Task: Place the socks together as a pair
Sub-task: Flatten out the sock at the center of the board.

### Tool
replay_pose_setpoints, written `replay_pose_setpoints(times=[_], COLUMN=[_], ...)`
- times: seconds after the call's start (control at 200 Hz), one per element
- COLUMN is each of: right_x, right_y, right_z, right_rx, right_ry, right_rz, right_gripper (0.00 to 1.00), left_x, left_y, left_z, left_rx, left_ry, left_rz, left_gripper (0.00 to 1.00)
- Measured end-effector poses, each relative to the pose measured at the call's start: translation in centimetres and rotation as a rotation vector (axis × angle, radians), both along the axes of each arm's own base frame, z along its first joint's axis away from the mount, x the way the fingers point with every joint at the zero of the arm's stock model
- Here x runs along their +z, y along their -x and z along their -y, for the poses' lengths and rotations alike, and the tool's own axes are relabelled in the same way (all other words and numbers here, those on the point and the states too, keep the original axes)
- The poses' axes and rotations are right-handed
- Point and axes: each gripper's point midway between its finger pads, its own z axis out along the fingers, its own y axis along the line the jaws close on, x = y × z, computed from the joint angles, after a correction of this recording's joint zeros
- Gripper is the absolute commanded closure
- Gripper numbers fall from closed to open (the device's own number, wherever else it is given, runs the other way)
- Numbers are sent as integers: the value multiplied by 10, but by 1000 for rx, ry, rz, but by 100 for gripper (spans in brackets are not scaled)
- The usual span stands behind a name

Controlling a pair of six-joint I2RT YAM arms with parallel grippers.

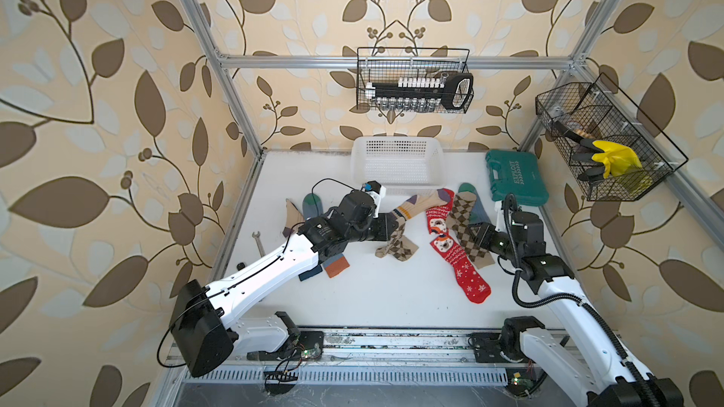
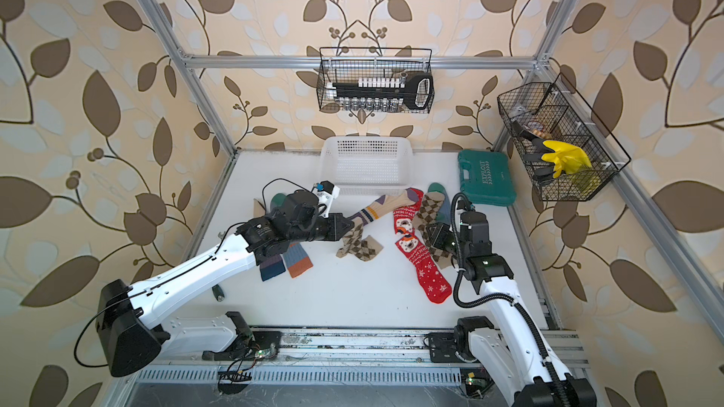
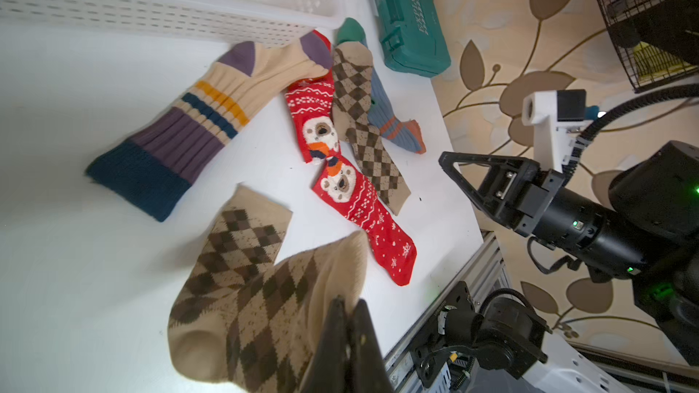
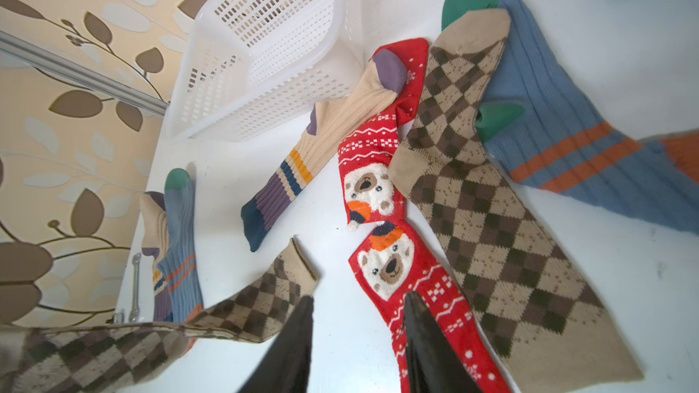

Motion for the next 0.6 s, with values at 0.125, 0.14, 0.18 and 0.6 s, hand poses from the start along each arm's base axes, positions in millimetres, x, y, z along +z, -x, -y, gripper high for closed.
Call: replay_pose_setpoints(times=[0.125,0.14,0.18,0.6], right_x=[-1,-1,-2,6], right_y=[-2,-2,-2,-2], right_z=[3,3,5,5], right_rx=[-8,-7,-9,12], right_ry=[-11,-11,-14,-61], right_rz=[-3,-5,-5,17], right_gripper=[39,38,37,32], left_x=[14,15,21,33], left_y=[9,11,15,-15], left_z=[44,49,64,12], left_rx=[-93,-104,-136,21], left_ry=[17,18,26,182], left_rz=[11,12,17,57], left_gripper=[100,100,100,100])
